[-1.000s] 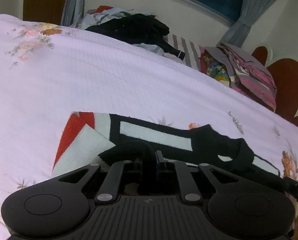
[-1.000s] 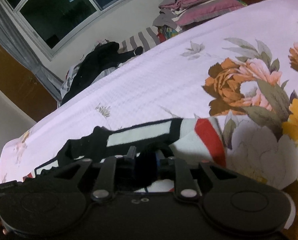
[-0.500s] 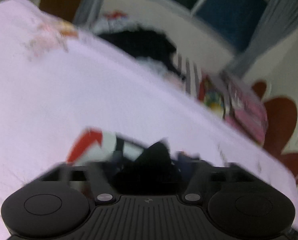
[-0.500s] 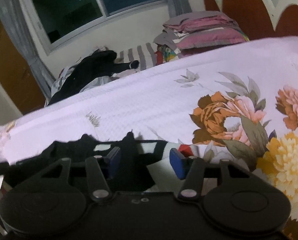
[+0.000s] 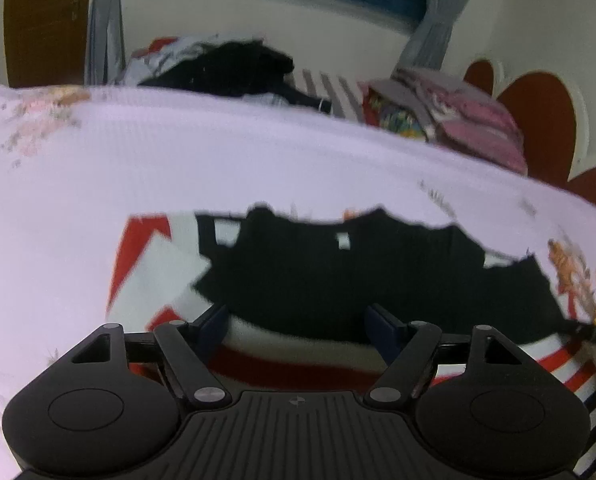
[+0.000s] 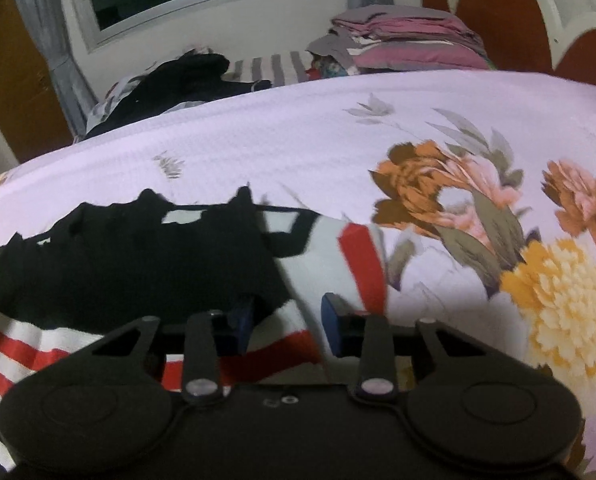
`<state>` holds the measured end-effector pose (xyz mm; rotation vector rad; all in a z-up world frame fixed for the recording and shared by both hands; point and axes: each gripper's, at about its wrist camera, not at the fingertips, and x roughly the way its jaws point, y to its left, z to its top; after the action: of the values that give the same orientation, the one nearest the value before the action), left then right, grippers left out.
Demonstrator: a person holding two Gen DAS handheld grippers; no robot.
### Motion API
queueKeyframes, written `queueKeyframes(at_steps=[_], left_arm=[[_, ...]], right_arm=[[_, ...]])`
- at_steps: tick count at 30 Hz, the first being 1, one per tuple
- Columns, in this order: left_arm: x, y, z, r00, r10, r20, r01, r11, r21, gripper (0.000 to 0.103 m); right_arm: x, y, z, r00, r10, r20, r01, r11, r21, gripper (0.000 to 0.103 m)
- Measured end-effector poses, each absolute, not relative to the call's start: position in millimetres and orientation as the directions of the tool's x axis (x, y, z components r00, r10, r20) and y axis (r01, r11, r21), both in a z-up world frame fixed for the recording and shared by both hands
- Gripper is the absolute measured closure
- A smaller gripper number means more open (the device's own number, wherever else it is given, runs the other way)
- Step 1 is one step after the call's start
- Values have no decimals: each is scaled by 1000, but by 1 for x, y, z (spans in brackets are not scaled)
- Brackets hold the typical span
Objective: Fold small clothes
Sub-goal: 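Lift the hem with both grippers and fold it over toward the collar, then open both grippers and release the folded hem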
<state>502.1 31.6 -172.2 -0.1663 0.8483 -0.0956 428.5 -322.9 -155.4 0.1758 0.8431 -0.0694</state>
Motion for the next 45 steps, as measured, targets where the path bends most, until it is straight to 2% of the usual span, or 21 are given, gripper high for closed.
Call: queueKeyframes(at_steps=[2,9,15,21,27,32,37,40,45], left_arm=[[502,29,-177,648,-123,-752,6,988,-157,29],[504,19,-180,634,-87,-768,22,995,-95,29],[497,21,-184,639,-69,-767,51,998,-47,29],[492,25,-188,647,-63,-760,65,998,-26,29],[480,27,-174,654,-32,-756,28,999,-18,29],[451,15,-156,674,-100,-732,84,995,-57,29],[431,-11,-161,662,-126,-739,152,988,-32,29],[425,-10,-170,659,-97,-746,136,991,-9,29],[418,20,-179,646,-83,-759,66,996,-52,29]], right_arm=[[427,-318,-148,686,11,-727,118,985,125,65],[434,-277,-138,703,124,-701,-23,988,152,64],[433,-268,-154,667,59,-742,-49,998,36,62],[409,-283,-163,668,-12,-744,-59,996,-70,63],[400,-287,-151,672,14,-740,-37,999,-14,61],[386,-259,-129,711,129,-692,-113,991,68,59],[388,-212,-130,686,238,-688,-214,969,122,58],[386,-191,-138,669,256,-698,-258,960,105,59],[375,-203,-161,662,177,-728,-239,971,19,59]])
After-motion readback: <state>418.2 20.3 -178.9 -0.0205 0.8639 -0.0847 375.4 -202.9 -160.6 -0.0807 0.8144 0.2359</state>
